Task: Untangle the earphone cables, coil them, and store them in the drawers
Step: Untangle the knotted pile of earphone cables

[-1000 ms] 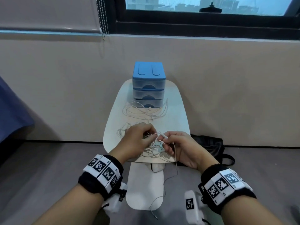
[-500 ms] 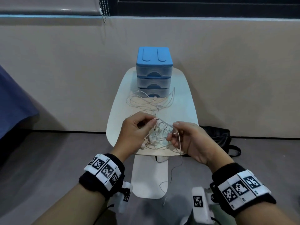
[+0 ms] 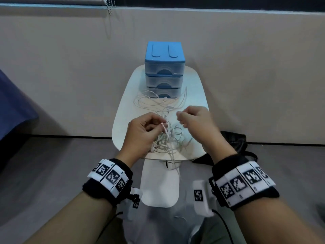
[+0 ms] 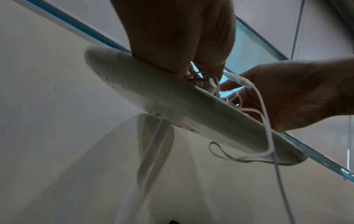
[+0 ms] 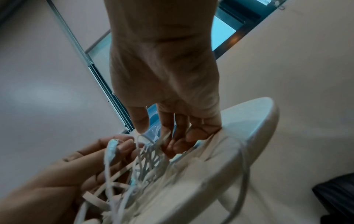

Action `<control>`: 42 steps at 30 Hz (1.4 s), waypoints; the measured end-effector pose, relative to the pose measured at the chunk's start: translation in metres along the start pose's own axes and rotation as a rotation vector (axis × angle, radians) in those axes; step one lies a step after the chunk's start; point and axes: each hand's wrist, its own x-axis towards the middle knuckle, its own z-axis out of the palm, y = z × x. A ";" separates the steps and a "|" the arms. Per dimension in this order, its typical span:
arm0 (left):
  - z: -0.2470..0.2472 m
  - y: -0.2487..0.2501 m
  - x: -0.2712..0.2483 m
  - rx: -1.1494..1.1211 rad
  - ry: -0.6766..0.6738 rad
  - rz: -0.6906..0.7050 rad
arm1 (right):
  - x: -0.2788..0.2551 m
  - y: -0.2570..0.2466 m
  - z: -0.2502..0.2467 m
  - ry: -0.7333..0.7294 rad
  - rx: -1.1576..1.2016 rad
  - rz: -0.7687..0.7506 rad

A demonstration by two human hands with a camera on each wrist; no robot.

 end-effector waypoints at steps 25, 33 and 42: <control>-0.004 0.025 0.018 0.110 -0.110 -0.057 | 0.004 0.012 0.004 -0.352 0.438 0.109; 0.003 0.041 0.034 0.339 -0.264 0.083 | -0.001 0.013 -0.002 -0.307 0.585 0.093; 0.010 0.046 0.033 0.623 -0.295 0.251 | -0.002 -0.001 -0.012 -0.265 0.383 -0.064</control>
